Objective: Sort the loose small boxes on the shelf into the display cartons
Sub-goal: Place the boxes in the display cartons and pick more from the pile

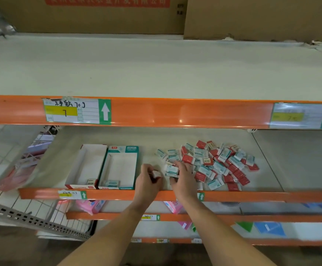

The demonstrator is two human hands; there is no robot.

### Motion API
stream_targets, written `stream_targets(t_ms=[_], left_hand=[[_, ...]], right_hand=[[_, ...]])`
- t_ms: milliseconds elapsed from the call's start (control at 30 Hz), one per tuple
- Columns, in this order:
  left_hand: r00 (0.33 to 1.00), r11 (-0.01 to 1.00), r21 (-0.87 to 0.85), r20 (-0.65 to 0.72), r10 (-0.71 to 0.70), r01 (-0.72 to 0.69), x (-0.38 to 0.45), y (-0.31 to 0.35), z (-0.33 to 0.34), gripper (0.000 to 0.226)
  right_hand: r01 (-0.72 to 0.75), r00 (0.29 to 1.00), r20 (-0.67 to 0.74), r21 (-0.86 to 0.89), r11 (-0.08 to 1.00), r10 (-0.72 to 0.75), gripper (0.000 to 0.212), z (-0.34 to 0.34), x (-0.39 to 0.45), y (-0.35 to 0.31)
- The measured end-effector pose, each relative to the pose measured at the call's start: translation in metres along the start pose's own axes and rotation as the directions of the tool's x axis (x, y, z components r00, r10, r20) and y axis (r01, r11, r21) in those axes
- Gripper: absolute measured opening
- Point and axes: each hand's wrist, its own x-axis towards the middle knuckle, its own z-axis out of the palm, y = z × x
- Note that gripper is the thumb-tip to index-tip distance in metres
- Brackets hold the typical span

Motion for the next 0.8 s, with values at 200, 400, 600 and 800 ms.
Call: stream_targets(t_ms=[200,400,600,800], left_hand=[[0.998,0.998,0.034,0.047,0.043,-0.045,0.000,-0.001,-0.001,0.033],[0.997,0.999,0.045,0.078,0.017,-0.020,0.001,0.004,-0.004,0.026],[0.994,0.999,0.046,0.104,0.024,-0.029,0.002,0.005,-0.006,0.022],[0.988,0.986,0.123,0.121,0.093,-0.108,0.006,-0.008,-0.002,0.028]], right_hand=[[0.003,1.000,0.014,0.044,0.999,-0.004,0.050,0.000,0.000,0.005],[0.028,0.999,-0.025,0.194,0.981,-0.024,0.040,0.001,0.000,0.014],[0.074,0.997,-0.042,0.237,0.969,-0.066,0.025,0.008,0.000,0.022],[0.014,1.000,0.007,0.381,0.924,-0.018,0.020,0.005,0.001,0.018]])
